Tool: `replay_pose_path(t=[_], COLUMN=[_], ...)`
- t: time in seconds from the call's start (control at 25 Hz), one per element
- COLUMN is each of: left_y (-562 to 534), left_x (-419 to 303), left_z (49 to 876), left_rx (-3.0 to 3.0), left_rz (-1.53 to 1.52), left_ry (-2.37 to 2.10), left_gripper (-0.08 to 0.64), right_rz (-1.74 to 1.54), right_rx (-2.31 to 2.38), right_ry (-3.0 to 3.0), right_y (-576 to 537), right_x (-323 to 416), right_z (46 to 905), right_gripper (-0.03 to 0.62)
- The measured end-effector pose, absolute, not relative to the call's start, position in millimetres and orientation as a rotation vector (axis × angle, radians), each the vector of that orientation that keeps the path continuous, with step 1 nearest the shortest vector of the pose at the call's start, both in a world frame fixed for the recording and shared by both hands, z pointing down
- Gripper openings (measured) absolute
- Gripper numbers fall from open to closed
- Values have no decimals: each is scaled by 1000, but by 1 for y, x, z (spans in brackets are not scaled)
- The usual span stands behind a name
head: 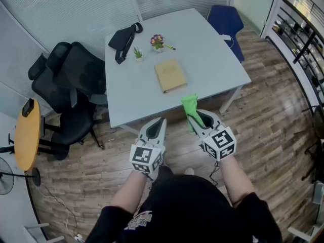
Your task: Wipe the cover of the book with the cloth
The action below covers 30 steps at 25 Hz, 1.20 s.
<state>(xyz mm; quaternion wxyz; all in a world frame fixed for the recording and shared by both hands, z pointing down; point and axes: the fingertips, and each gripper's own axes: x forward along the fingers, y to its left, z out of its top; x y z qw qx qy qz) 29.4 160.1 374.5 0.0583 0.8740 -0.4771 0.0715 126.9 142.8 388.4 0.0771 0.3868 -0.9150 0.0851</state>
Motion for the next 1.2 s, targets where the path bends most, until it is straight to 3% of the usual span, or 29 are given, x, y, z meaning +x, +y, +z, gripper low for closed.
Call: replay_pose_path(t=[1.2], left_y=[186], left_x=[15], left_z=[364], left_rx=[2653], left_rz=[181], left_ry=[-1471], left_gripper=[6], right_rz=[208], right_rx=[1153], right_ry=[-2752], right_y=[164], right_x=[109], right_z=[378], right_gripper=[97])
